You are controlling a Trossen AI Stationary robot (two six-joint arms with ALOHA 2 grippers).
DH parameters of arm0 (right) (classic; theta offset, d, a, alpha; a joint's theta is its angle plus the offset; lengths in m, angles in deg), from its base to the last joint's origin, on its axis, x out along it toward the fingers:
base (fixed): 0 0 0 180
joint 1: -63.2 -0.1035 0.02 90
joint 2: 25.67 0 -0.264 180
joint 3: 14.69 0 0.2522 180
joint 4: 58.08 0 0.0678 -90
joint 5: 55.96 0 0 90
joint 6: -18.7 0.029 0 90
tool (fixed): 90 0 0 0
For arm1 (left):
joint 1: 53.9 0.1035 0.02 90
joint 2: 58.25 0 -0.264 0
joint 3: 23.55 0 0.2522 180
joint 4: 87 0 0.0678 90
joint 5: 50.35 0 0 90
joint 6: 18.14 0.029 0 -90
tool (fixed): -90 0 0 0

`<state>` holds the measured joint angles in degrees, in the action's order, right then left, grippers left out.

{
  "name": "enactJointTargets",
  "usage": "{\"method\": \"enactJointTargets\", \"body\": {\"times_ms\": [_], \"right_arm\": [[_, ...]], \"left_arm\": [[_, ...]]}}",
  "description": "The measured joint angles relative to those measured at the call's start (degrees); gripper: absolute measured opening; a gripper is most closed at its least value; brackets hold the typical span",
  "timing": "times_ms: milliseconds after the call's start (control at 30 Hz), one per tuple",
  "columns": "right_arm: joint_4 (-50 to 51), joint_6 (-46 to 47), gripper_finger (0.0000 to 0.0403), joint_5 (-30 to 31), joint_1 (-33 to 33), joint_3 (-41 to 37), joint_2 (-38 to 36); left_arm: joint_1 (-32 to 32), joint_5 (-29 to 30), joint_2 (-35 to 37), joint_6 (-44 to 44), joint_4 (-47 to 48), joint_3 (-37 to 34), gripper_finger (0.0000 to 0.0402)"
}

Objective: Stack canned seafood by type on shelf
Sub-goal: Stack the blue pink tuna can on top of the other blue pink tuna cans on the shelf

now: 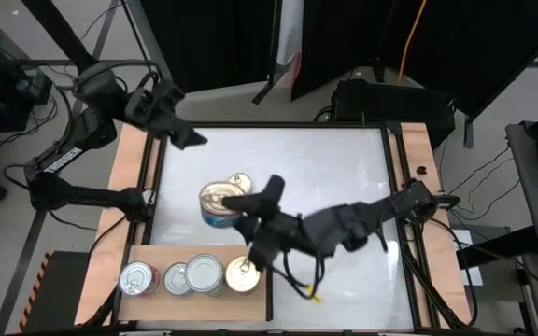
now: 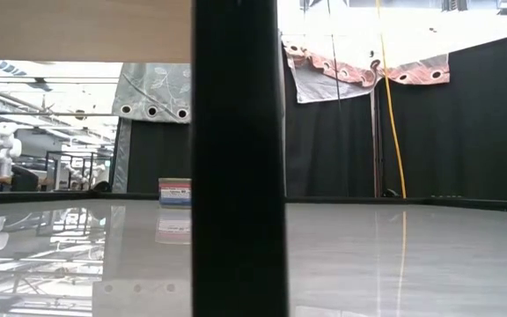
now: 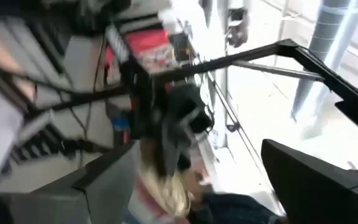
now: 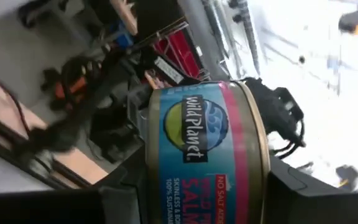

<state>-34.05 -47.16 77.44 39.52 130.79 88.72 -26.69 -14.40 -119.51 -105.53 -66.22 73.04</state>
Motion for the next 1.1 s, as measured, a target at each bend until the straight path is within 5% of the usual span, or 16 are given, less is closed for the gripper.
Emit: {"method": "enactJointTargets", "body": {"times_ms": [267,500,967,1100], "right_arm": [[-2.0,16.7,0.0169,15.3,-7.2,0.1,-0.4],[13.9,10.3,0.0170,19.5,-11.6,0.1,-0.3],[22.0,12.3,0.0173,2.2,-14.6,0.0,3.9],[23.5,12.4,0.0180,1.3,-14.2,0.0,5.9]], "left_arm": [[10.6,2.8,-0.1,6.7,-6.2,0.0,0.0338],[14.7,1.9,-0.2,10.2,-5.3,-0.1,0.0338],[14.8,5.7,1.2,12.0,-5.0,-0.1,0.0338],[14.8,7.9,1.2,13.8,-5.0,-0.1,0.0338]]}}
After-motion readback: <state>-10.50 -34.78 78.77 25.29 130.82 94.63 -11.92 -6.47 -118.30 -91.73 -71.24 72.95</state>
